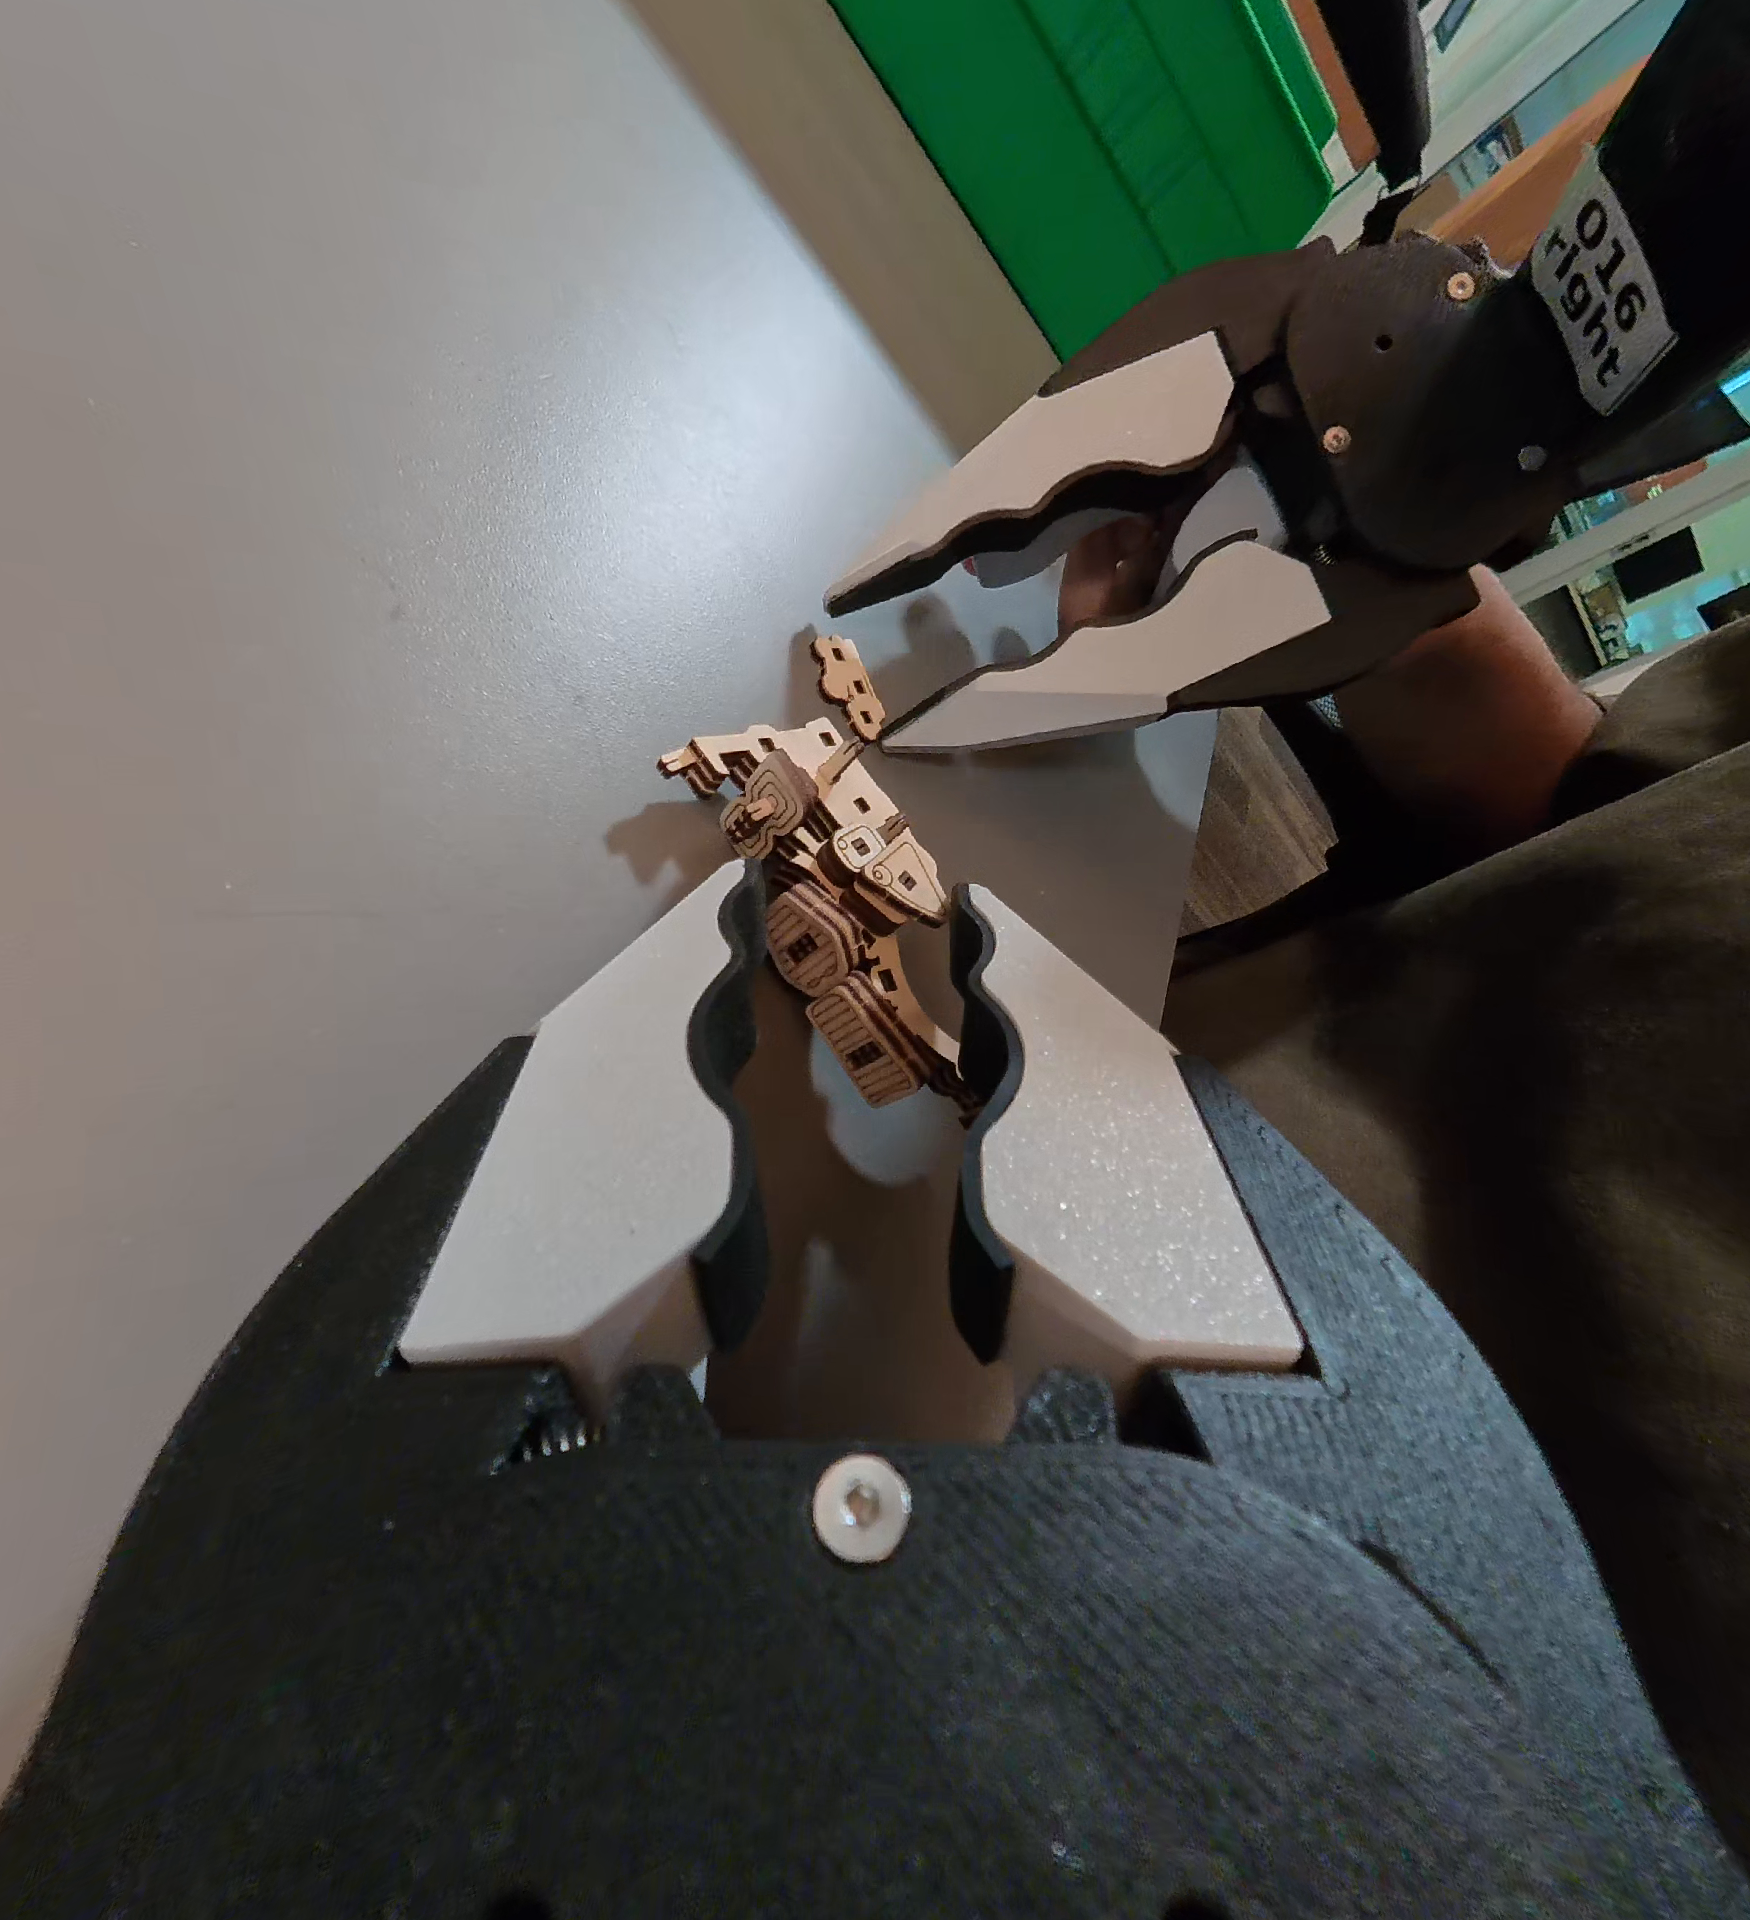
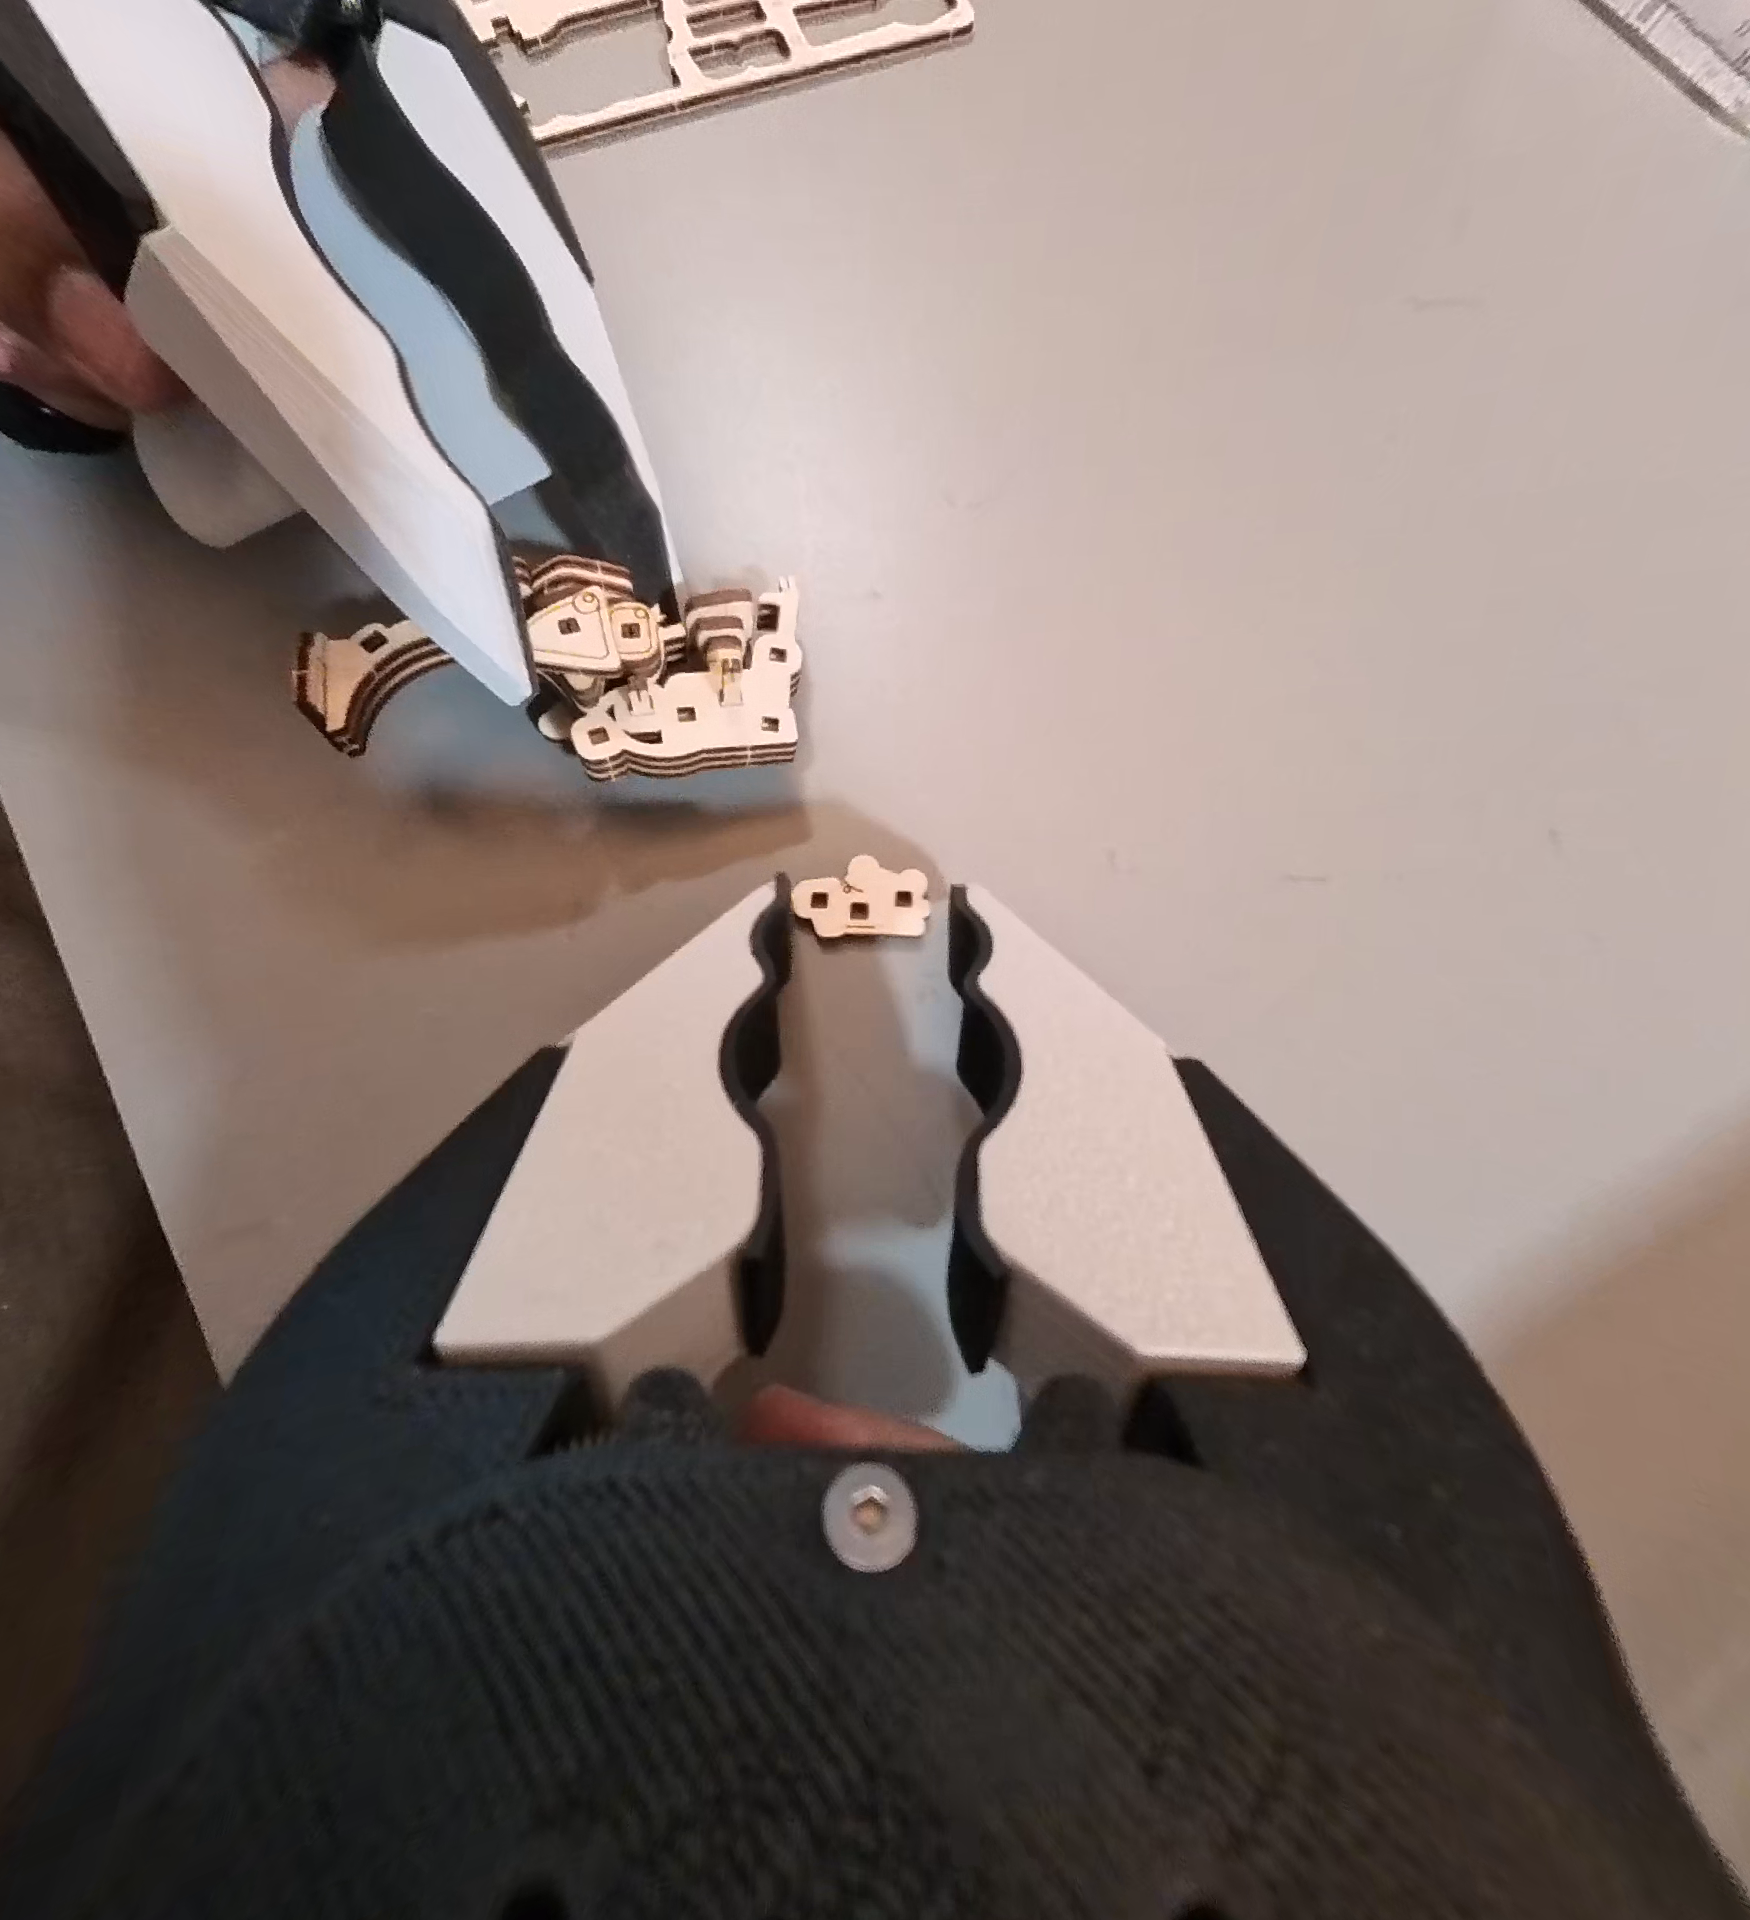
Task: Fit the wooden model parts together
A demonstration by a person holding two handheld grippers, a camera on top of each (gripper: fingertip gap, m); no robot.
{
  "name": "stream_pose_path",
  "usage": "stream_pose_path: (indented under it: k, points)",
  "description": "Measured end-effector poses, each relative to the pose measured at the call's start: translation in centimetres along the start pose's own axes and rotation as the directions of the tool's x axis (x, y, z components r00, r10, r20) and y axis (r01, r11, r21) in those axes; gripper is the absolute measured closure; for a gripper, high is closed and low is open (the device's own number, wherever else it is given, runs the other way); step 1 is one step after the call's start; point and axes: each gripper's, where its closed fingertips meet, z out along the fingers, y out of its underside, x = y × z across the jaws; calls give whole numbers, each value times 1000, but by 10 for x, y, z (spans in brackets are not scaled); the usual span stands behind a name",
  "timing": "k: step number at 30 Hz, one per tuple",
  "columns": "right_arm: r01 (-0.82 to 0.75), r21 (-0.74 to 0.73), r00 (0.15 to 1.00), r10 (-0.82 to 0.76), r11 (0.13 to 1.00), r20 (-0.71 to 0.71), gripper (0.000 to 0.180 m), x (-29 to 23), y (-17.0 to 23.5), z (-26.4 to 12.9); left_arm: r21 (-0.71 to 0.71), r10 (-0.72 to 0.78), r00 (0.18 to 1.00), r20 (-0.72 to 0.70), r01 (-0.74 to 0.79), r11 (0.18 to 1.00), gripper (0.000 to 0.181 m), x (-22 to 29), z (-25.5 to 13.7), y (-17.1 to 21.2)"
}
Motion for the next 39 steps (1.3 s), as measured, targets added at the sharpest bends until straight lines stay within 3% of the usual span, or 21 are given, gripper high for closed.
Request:
stream_pose_path:
  k: [10, 39]
  points:
    - [47, -20, 998, -48, 999, -40, 152, 0, 0, 1, 0, -3, 1000, -3, 3, 1000, 147, 0, 0, 0]
    - [-57, -15, 998, 56, 998, -26, 156, 3, 0, 2, -3, 1, 1000, -2, -1, 1000, 147, 1, 0, 0]
